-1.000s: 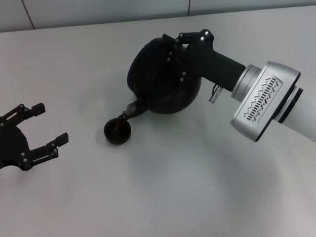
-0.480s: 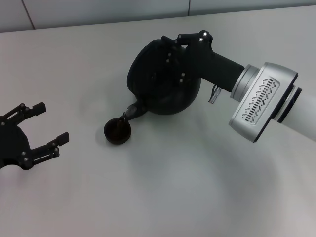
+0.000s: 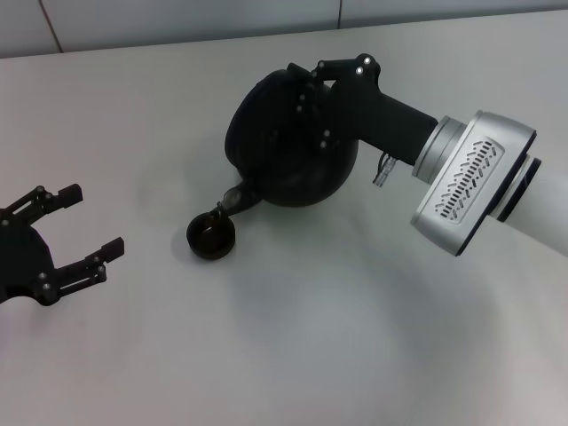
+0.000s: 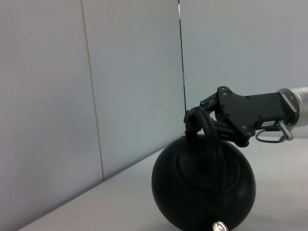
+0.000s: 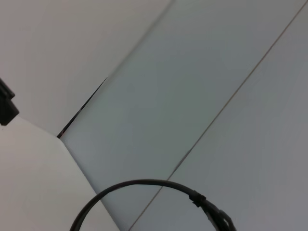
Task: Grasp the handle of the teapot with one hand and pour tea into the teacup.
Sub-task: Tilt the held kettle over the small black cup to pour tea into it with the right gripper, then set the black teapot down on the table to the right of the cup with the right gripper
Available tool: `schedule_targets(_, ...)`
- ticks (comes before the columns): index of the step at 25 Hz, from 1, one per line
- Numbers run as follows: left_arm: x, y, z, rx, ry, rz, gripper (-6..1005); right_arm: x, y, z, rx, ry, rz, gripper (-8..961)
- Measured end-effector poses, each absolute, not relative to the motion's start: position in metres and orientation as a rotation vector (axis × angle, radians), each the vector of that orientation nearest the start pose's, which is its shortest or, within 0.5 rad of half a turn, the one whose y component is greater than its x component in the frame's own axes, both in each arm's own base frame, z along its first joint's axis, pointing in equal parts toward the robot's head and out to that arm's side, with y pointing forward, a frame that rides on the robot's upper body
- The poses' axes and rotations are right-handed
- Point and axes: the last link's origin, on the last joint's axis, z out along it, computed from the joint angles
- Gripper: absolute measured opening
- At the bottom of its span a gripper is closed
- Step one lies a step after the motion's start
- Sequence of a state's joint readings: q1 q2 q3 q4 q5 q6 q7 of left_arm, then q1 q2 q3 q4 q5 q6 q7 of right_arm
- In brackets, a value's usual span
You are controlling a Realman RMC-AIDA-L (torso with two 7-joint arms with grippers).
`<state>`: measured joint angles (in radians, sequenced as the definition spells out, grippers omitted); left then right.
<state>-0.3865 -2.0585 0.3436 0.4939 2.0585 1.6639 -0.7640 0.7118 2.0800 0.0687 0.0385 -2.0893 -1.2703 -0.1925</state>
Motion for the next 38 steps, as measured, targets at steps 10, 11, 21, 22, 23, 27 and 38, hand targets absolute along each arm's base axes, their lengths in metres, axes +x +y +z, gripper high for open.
schedule_targets(10,-0.323,0.273,0.015,-2.477,-0.232,-0.737,859,0.230,0.364,-0.055,-2.089,-0.126,0.728,84)
schedule_targets(11,-0.323,0.273,0.015,-2.477,-0.232,-0.737,859,0.233,0.364,-0.053,-2.079,-0.043,0.763,83)
schedule_targets(21,-0.324,0.272,0.015,-2.476,-0.236,-0.736,859,0.261,0.356,-0.037,-1.970,0.383,0.940,83)
schedule_targets(22,-0.324,0.272,0.015,-2.476,-0.236,-0.736,859,0.261,0.356,-0.037,-1.970,0.383,0.940,83)
schedule_targets(23,-0.324,0.271,0.015,-2.475,-0.237,-0.736,859,0.263,0.354,-0.036,-1.965,0.410,0.950,83)
schedule_targets(27,-0.325,0.270,0.015,-2.476,-0.239,-0.738,859,0.268,0.351,-0.035,-1.950,0.507,0.993,84)
schedule_targets(38,-0.325,0.270,0.015,-2.476,-0.239,-0.740,859,0.270,0.349,-0.036,-1.952,0.562,1.015,85)
